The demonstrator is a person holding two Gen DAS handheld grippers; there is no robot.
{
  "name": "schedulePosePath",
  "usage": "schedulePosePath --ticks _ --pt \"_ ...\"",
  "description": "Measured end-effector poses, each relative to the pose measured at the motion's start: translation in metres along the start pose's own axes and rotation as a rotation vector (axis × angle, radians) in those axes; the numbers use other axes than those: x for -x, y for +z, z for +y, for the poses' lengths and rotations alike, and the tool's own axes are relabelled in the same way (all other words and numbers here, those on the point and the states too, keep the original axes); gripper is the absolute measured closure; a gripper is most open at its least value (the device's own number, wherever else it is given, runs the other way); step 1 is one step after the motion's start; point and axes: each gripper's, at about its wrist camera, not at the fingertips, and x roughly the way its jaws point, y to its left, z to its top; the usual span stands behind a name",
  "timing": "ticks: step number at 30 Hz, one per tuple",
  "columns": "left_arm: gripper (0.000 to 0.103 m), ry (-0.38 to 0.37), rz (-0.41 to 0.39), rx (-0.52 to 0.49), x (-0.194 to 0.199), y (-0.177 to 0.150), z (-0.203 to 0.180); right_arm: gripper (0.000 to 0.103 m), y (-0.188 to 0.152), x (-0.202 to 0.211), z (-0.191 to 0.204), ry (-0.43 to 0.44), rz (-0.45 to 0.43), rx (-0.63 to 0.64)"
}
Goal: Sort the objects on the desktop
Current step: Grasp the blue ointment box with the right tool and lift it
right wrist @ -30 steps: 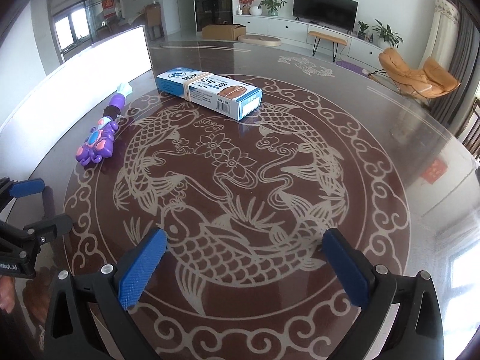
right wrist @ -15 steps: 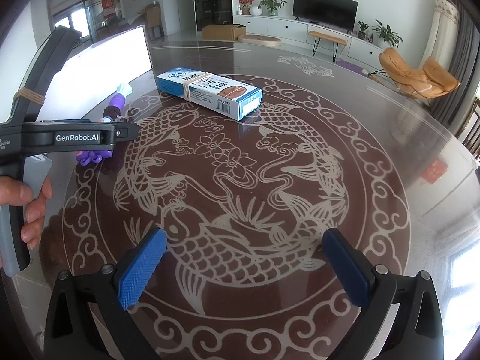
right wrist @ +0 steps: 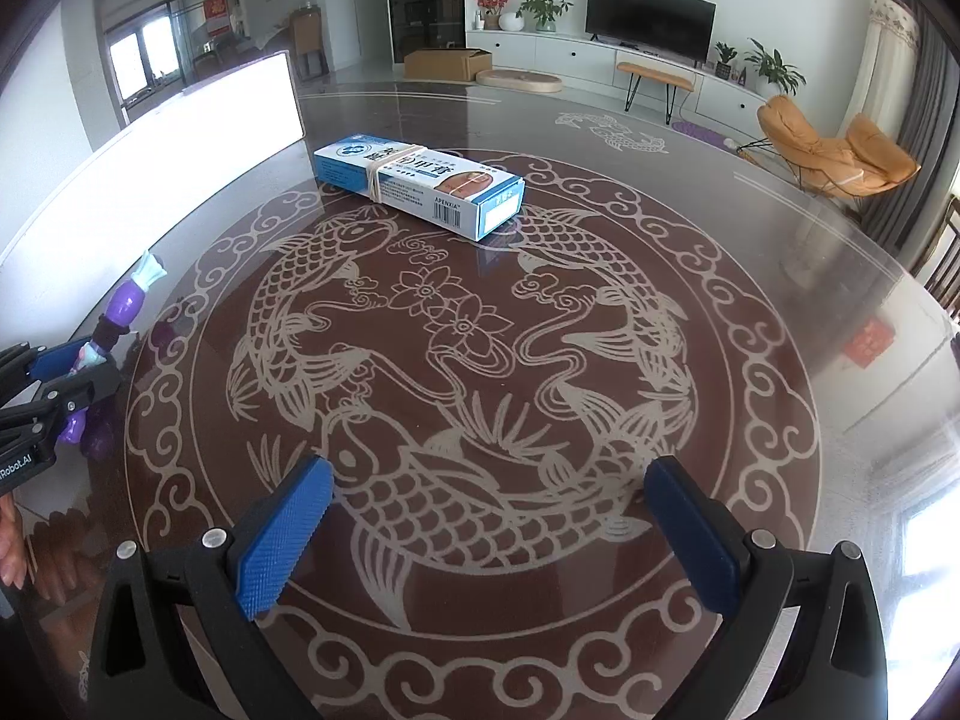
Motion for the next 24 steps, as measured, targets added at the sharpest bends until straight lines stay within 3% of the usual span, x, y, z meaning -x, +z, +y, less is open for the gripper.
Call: schedulePosePath --ticks 2,5,9,10,12,14,18,21,23,24 --pt "0.020 0.024 0.015 0.022 -0.004 0.003 0.005 0.000 0.000 0.000 0.000 0.000 0.000 0.000" --pt "0.007 -0.010 0.035 0.066 -0.007 0.000 0.016 0.000 0.000 0.000 0.000 0.000 0.000 0.000" --pt "0.006 -0.003 0.040 0.048 -0.012 -0.002 0.005 0.000 0.010 -0.007 0.004 0.045 0.031 0.075" --pt "0.006 -0.003 0.040 0.047 -0.013 -0.001 0.004 0.000 0.021 -0.012 0.007 0.044 0.055 0.132" --pt "0.005 -0.004 0.040 0.052 -0.014 -0.001 0.004 0.000 0.048 -0.014 0.015 -0.013 0.022 0.247" --pt "0.005 -0.004 0.041 0.052 -0.013 -0.001 0.005 0.000 0.079 -0.019 0.024 0.014 -0.001 0.330" --pt "0.005 -0.004 0.041 0.052 -0.013 -0.001 0.005 0.000 0.130 -0.061 0.048 0.081 0.116 0.433" --pt "0.005 -0.005 0.041 0.052 -0.013 -0.001 0.005 0.000 0.151 -0.092 0.060 0.056 0.155 0.468" --pt "0.005 -0.005 0.041 0.052 -0.012 -0.001 0.006 0.000 0.160 -0.109 0.058 0.038 0.176 0.426" --pt "0.005 -0.006 0.041 0.052 -0.012 -0.001 0.006 0.000 0.164 -0.116 0.054 0.070 0.193 0.378"
